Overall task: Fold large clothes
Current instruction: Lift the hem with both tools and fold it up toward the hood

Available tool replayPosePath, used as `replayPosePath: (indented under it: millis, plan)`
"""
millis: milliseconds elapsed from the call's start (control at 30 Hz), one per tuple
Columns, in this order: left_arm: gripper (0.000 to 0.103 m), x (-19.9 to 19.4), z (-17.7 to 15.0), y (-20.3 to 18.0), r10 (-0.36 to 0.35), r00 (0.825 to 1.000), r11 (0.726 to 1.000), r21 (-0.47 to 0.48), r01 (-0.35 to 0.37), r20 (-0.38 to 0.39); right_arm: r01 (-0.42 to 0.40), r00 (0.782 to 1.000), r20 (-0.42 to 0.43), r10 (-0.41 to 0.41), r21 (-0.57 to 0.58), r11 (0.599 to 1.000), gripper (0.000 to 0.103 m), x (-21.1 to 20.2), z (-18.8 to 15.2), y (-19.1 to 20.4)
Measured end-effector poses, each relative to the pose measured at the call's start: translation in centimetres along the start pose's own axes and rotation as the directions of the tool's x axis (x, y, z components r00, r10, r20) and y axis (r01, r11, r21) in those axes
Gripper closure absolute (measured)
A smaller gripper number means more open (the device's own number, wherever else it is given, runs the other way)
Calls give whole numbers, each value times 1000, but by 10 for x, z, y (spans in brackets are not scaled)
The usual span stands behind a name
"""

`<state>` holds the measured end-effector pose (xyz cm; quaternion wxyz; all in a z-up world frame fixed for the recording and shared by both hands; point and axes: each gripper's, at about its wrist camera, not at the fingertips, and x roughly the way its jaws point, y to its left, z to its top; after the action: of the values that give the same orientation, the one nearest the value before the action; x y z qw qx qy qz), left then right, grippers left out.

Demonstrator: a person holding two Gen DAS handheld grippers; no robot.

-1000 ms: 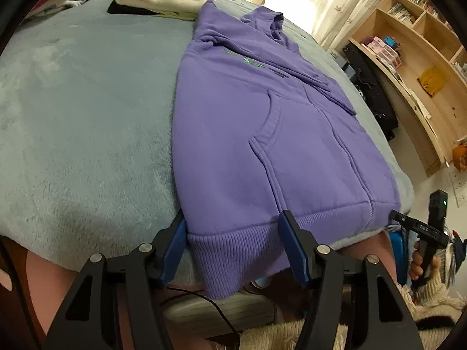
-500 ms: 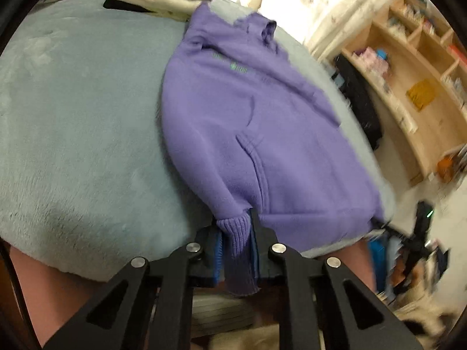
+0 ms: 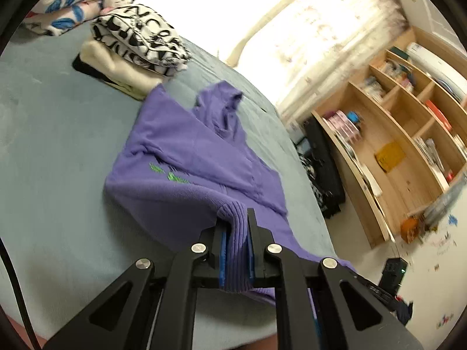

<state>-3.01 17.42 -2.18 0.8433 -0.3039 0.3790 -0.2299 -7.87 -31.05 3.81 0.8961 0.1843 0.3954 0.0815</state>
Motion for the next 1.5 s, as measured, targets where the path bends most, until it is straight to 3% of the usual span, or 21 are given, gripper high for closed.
replayPosePath:
  millis: [200,333,500,633,733,800,867,900,933,1033,1267,1367,1500]
  plan:
    - [95,37,58,17,97,995,991,-96,-97,-5,-40,998,50,35,104,994,97,29,68,-11]
    - [95,79,107,20,146,989,985,-87,-147,-13,-19,998,56,12,131,991,97,70,123,-18]
    - [95,151,158,33,208,977,974,-84,-212,-52,34,999,7,-36,179,983,97,142,175,-42]
    - [92,218,186,60,229,966,964,-107,-242,-121,89,995,-63,-75,237,967,96,206,198,-68]
    - [85,252,192,75,272,944,953,-86,-291,-186,129,987,-131,-97,262,956,84,247,206,-86]
    - [74,267,193,86,279,934,949,-81,-303,-226,117,983,-170,-71,279,953,57,261,206,-96]
    - [62,271,195,92,244,938,960,-79,-270,-245,94,985,-162,-51,267,959,46,262,204,-101]
    - [52,272,196,94,216,943,967,-78,-242,-255,100,985,-160,-60,257,961,45,262,204,-103]
    - [48,269,197,95,188,949,974,-73,-213,-252,107,985,-160,-69,236,966,45,262,202,-105]
    - [42,261,200,91,206,951,977,-2,-213,-230,138,978,-183,-101,201,970,45,267,199,-112]
    - [42,270,196,80,296,922,943,228,-241,-249,166,966,-213,-149,63,984,46,284,192,-105]
    - [42,278,194,74,349,906,909,322,-265,-240,185,954,-242,-174,21,983,55,295,191,-101]
    - [42,291,194,60,427,886,835,454,-310,-180,201,945,-262,-194,-2,980,55,305,191,-102]
